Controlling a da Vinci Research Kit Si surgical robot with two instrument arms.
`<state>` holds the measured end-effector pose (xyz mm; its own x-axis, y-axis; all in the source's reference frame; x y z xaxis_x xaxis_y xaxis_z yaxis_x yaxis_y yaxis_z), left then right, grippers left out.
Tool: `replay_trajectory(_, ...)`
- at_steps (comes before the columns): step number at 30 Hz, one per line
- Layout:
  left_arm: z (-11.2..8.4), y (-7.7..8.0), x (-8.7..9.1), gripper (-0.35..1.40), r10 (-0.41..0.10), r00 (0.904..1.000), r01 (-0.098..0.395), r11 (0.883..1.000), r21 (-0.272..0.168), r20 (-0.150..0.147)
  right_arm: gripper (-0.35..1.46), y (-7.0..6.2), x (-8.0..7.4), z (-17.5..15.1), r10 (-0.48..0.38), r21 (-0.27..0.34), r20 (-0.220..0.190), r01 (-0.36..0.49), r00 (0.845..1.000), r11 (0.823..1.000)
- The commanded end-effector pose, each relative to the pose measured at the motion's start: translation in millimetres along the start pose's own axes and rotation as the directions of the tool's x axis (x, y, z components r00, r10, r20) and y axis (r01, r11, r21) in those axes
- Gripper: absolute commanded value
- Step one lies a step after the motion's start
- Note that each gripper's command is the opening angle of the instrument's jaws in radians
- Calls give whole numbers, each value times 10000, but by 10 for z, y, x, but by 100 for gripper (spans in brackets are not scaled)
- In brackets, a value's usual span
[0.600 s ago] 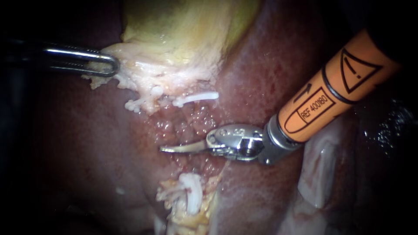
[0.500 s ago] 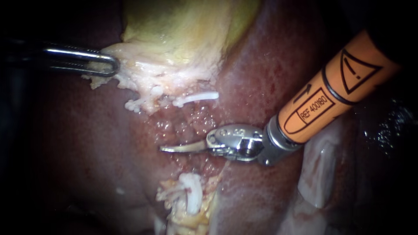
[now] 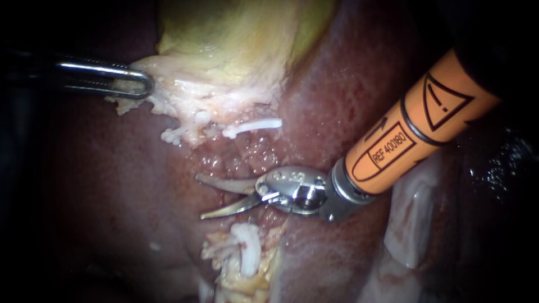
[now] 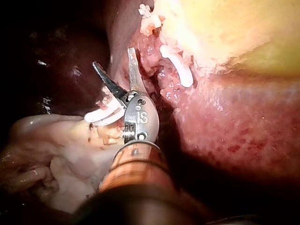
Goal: Go back from the cut right tube
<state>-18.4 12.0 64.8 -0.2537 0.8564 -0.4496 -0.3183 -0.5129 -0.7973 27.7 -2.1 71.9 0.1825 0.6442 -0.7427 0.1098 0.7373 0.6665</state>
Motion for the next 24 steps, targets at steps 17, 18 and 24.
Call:
replay_trajectory(17, 0, -1, -1, -35, 10, 10000, -10, 10000, -7, 1, 145, -27, 12, -115, -2901, -1294, 3449, 3513, 8927, 9273)
replay_trajectory(18, 0, -1, -1, -35, 11, 10000, -11, 10000, -7, 2, 145, -28, 14, -124, -3034, -1250, 3690, 3704, 8785, 9204)
replay_trajectory(24, -1, -1, -1, -35, 12, 10000, -12, 10000, -10, 3, 145, -33, 23, -176, -3174, -1250, 4761, 4203, 8202, 8987)
